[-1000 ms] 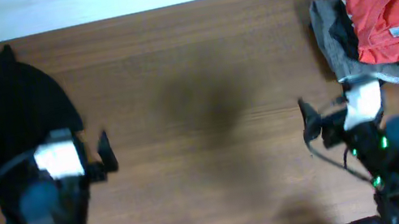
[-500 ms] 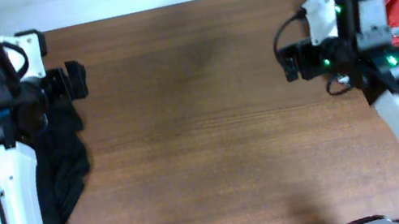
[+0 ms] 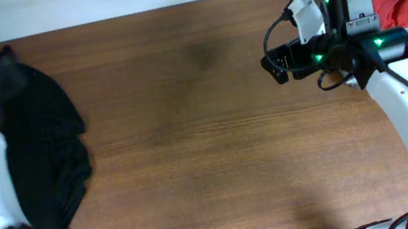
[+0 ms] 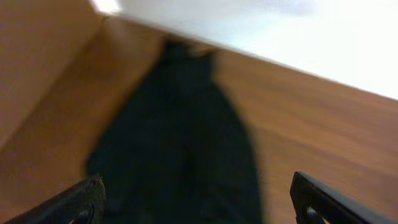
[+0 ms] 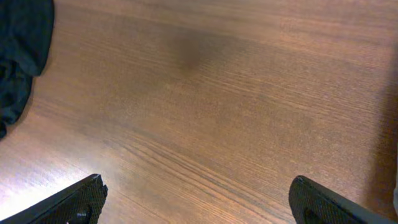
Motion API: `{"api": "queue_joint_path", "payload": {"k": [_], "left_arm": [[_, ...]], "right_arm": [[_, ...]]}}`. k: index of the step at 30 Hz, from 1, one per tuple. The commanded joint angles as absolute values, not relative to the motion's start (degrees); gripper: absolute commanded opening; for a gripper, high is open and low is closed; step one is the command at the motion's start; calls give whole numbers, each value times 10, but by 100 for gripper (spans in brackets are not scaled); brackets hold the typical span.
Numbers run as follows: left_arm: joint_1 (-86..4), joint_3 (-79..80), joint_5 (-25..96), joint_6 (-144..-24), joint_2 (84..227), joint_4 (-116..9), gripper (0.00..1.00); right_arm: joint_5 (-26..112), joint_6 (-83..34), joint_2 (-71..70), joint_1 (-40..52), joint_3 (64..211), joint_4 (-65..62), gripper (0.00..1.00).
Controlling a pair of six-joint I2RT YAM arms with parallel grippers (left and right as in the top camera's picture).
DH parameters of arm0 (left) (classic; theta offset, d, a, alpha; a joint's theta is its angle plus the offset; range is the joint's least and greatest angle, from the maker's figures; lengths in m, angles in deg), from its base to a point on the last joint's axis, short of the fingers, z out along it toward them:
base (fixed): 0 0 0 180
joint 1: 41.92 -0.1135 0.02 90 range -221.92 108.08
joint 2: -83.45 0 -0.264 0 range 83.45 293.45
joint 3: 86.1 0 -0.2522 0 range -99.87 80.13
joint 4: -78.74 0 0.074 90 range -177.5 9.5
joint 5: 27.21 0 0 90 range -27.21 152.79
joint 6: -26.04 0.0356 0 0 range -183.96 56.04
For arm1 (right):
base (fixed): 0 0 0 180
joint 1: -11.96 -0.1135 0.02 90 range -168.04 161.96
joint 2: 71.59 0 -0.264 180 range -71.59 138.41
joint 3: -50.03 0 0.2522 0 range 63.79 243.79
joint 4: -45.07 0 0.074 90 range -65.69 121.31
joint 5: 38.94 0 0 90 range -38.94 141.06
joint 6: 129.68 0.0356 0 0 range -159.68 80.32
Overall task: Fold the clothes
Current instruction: 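Move the left gripper onto the black shirt and grasp its top edge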
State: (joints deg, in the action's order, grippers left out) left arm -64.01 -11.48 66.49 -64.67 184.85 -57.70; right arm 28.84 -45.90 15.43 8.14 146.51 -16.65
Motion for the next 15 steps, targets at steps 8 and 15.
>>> {"api": "queue_joint_path", "payload": {"k": [8, 15], "left_arm": [[-772, -122, 654, -657, 2020, -623, 89], [-779, -122, 637, -646, 2095, -638, 83]], "right_arm": [[277, -470, 152, 78, 1480, -179, 98], [277, -470, 166, 78, 1480, -184, 98]]}}
